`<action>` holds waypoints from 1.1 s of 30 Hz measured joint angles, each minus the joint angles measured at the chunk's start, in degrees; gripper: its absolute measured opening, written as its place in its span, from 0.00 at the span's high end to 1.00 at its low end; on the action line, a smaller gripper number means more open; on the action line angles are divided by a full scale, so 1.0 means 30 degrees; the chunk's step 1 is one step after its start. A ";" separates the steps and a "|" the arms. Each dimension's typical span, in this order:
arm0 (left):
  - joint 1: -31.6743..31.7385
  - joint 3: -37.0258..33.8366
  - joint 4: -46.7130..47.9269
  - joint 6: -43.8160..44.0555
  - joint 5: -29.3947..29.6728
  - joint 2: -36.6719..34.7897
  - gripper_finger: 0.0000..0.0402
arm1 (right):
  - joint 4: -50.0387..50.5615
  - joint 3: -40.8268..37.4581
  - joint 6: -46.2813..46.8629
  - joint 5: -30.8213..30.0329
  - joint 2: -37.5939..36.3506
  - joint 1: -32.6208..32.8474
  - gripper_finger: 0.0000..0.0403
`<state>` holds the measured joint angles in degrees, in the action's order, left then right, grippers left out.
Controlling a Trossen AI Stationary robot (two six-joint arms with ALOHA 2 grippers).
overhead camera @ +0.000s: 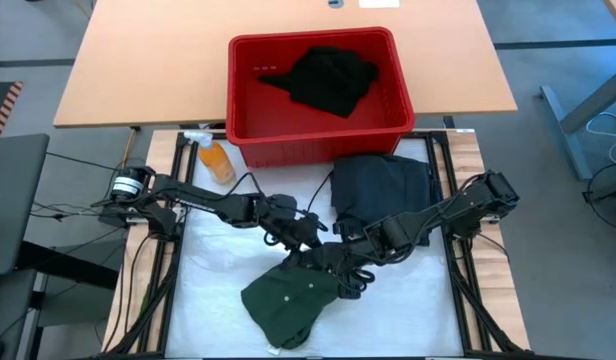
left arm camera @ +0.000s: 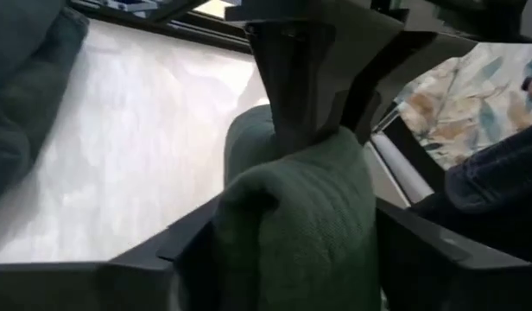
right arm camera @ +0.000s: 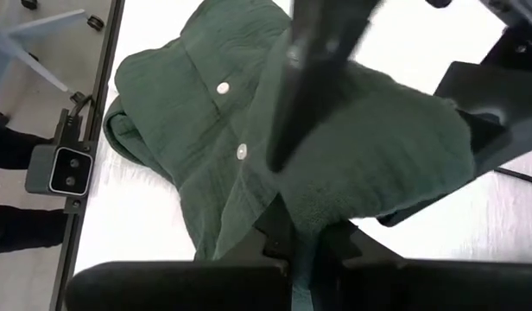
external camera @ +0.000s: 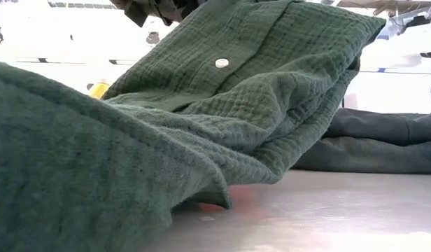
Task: Fold laundry
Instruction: Stack the green shirt on top of the black shorts on the table
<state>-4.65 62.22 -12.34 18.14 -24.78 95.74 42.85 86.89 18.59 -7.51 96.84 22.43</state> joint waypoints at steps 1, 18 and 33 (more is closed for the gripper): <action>-0.0036 0.0000 0.0000 -0.0136 0.0070 0.0000 0.48 | 0.0000 0.0000 0.0000 0.0000 0.0000 0.0003 0.92; -0.0064 0.0000 -0.0168 -0.0149 -0.0158 0.0000 0.99 | 0.2229 0.0938 0.1434 0.0046 -0.0081 0.0280 0.67; 0.0351 -0.0036 -0.0450 0.0073 -0.1509 -0.2341 1.00 | 1.2180 0.5158 0.5869 0.0427 -0.0552 0.2961 0.54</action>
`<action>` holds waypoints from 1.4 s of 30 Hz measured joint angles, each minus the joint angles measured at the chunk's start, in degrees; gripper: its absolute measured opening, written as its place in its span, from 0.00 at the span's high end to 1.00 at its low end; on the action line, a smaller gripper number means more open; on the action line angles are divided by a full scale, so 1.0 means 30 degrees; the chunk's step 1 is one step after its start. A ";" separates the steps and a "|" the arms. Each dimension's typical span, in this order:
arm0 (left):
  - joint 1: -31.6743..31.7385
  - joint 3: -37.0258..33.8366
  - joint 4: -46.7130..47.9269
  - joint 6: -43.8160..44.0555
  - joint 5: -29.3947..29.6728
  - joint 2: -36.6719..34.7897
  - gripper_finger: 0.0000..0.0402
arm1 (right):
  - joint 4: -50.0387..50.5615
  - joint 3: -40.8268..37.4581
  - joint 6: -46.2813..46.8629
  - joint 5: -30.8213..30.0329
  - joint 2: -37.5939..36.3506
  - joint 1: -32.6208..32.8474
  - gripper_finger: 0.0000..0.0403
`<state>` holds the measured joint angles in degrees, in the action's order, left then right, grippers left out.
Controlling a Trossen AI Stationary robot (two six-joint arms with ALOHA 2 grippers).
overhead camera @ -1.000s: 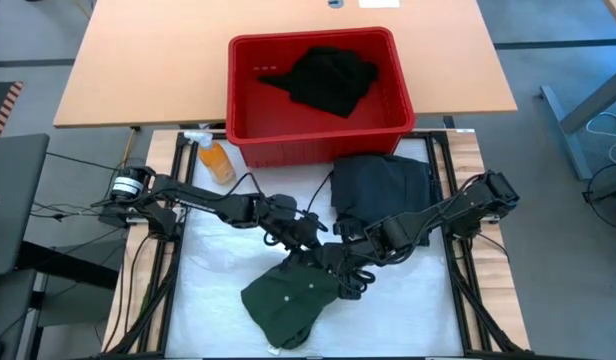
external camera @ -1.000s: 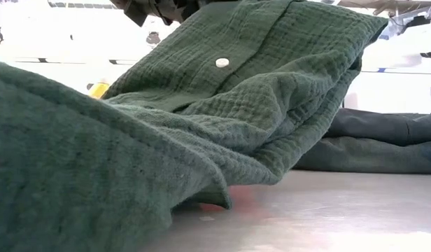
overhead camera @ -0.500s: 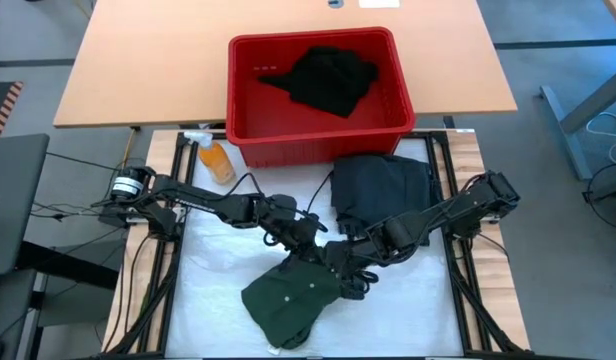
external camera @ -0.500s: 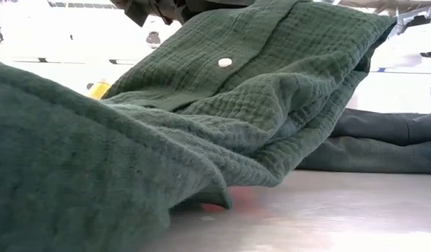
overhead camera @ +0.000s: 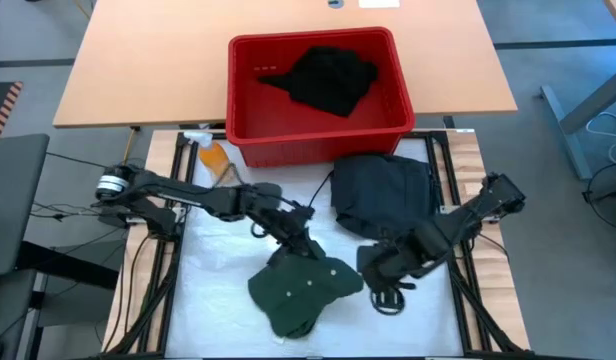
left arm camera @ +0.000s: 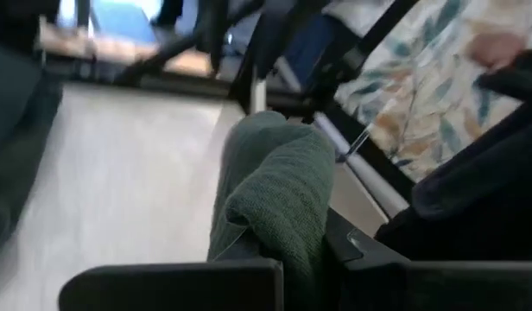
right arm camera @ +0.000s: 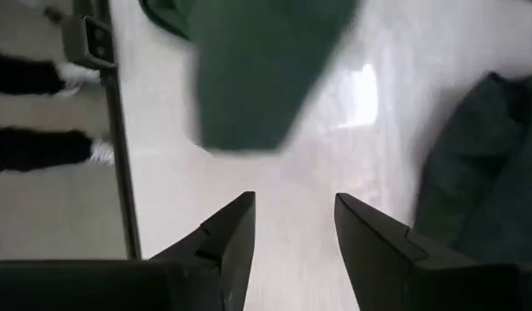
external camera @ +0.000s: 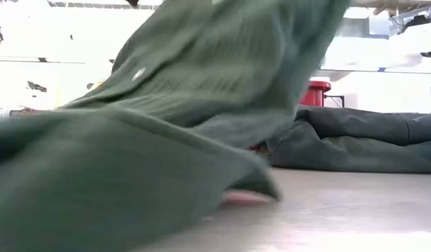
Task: Fold laundry
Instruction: Stack the green shirt on top of the black shorts on the table
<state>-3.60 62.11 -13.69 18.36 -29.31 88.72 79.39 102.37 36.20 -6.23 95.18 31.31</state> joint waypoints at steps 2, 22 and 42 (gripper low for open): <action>-0.0001 0.0000 0.0221 -0.0093 0.0536 -0.1168 1.00 | 0.0205 0.0000 0.1132 -0.1203 -0.0327 0.0846 0.56; -0.4090 0.0015 0.5184 -0.5919 1.9054 -1.2470 1.00 | 0.1741 0.0000 0.7492 -0.9876 -0.1896 0.5551 0.63; -0.7711 0.0015 0.3519 -0.3197 1.6937 -0.9255 1.00 | 0.2807 0.0000 0.7324 -0.9898 -0.1890 0.4619 0.63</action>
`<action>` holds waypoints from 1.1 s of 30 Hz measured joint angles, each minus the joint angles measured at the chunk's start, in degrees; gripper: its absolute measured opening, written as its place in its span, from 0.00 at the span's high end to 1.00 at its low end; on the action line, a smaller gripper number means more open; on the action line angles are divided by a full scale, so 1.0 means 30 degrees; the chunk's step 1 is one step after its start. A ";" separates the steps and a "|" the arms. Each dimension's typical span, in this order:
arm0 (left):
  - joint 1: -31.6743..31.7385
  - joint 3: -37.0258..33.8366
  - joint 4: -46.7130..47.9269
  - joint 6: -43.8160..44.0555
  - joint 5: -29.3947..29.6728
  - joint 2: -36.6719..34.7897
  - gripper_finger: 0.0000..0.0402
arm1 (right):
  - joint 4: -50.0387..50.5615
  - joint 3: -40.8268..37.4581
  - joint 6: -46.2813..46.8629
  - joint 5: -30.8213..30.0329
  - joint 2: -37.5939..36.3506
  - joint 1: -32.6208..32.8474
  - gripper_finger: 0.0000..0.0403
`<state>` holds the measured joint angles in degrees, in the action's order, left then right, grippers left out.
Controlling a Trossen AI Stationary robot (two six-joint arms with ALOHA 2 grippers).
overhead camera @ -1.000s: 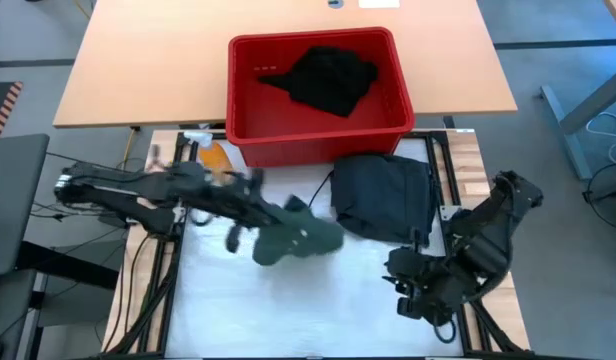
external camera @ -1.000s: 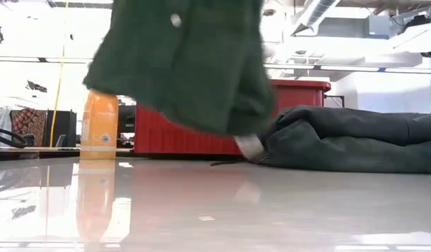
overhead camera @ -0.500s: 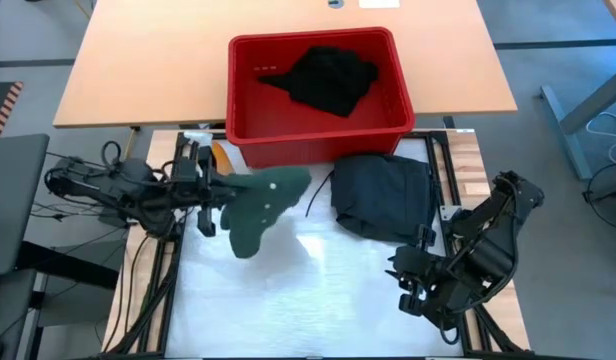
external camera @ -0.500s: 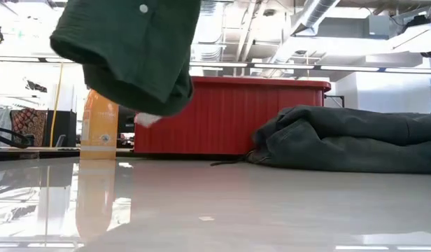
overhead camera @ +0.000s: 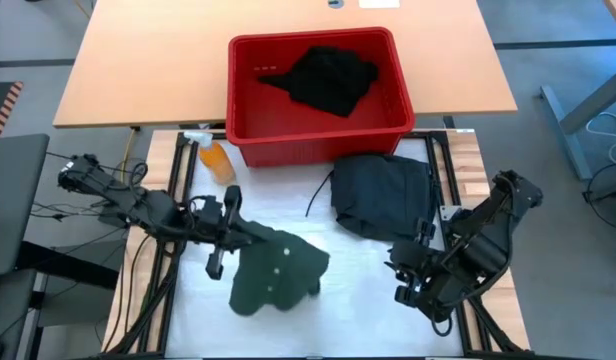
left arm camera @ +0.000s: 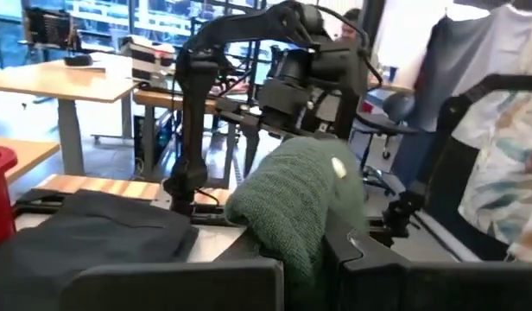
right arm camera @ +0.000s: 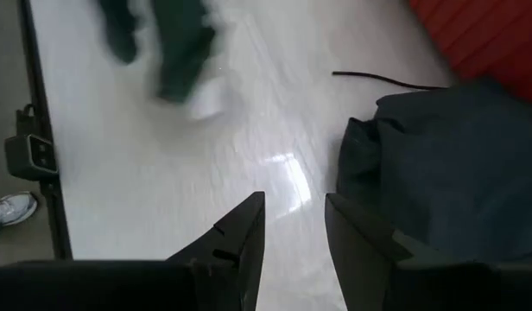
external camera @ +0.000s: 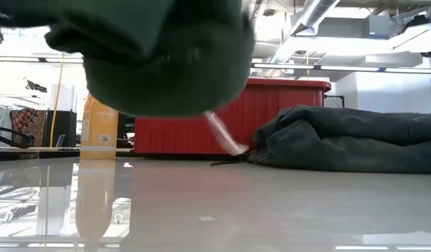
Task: Fold laundry
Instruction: Stack the green shirt on top of the black shorts on the table
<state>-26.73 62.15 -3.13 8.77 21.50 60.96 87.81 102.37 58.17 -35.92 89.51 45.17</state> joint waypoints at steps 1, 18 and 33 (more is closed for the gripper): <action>-0.0004 0.0000 -0.0004 -0.0229 0.0106 0.0038 1.00 | 0.0007 0.0000 -0.0050 0.0000 -0.0005 -0.0087 0.63; -0.0063 -0.0001 0.1237 -0.7552 0.9822 -0.0220 1.00 | 0.0015 -0.0007 0.0713 0.0003 0.0001 -0.0245 0.63; -0.1275 -0.3241 -0.3221 -0.3413 1.5531 1.0538 1.00 | -0.1615 -0.3036 0.7959 -0.0075 0.0023 0.1145 0.63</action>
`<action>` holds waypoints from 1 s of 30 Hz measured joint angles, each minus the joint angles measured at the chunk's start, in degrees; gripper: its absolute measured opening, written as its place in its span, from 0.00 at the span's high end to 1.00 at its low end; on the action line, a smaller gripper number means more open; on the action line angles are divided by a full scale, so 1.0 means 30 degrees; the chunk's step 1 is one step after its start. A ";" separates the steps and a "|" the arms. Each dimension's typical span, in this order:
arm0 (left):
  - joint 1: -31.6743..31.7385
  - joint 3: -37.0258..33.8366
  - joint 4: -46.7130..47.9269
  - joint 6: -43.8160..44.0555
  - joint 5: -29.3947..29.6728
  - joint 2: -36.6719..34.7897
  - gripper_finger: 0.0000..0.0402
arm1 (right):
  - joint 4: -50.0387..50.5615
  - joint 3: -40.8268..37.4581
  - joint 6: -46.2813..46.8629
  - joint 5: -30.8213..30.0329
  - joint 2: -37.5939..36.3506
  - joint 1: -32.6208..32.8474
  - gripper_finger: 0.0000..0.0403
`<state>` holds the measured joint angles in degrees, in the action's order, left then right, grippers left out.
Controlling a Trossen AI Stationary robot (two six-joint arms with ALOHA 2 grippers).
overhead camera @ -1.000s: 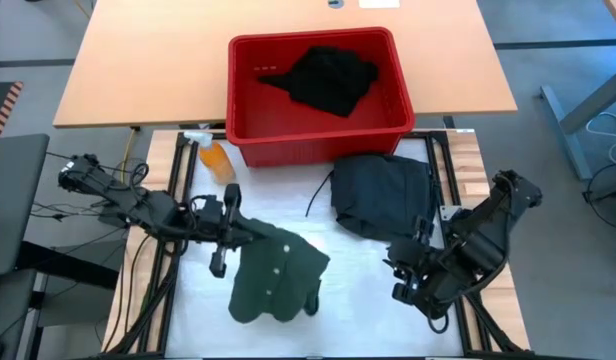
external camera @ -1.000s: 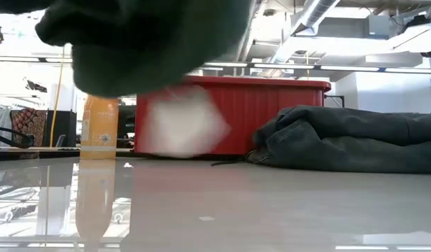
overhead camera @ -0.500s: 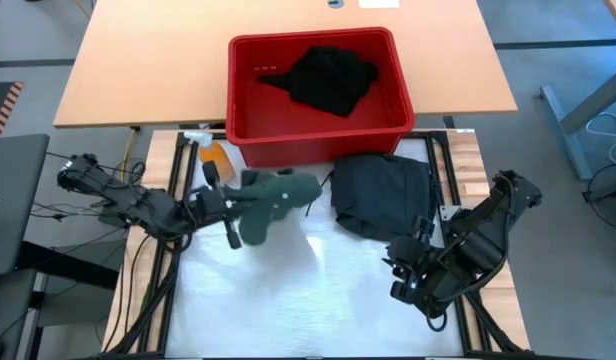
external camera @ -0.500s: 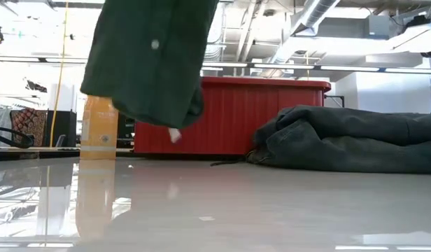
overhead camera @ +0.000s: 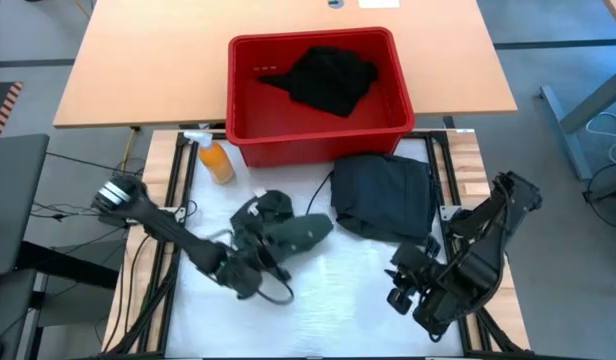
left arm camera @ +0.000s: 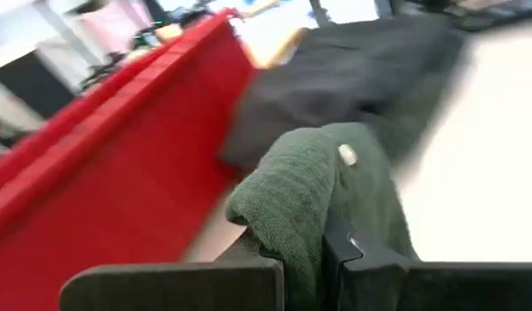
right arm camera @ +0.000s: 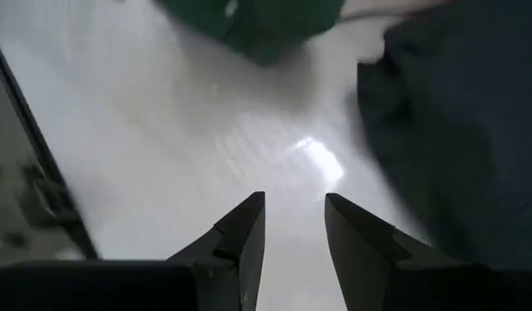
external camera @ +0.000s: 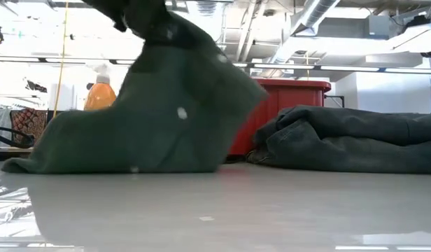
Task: Fold laundry
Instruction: Stack the green shirt on top of the black shorts on the table
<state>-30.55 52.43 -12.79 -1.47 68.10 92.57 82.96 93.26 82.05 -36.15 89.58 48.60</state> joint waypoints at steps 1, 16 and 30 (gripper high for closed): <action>-0.0122 0.0284 -0.0524 -0.0293 -0.0479 0.0757 1.00 | -0.0247 -0.0236 0.1525 -0.0018 0.0000 0.0024 0.63; 0.0192 0.3339 -0.1583 -0.3576 -0.4287 0.3913 1.00 | -1.6579 -0.7462 1.0628 -0.2476 -0.0007 -0.1480 0.53; 0.0076 0.3475 -0.1529 -0.5538 -0.6013 0.3906 1.00 | -2.9636 -1.4107 1.5731 -0.6452 0.0309 -0.1458 0.51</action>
<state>-30.33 62.85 -17.38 -18.08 50.06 104.29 -5.94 50.94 129.24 -55.50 90.51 44.23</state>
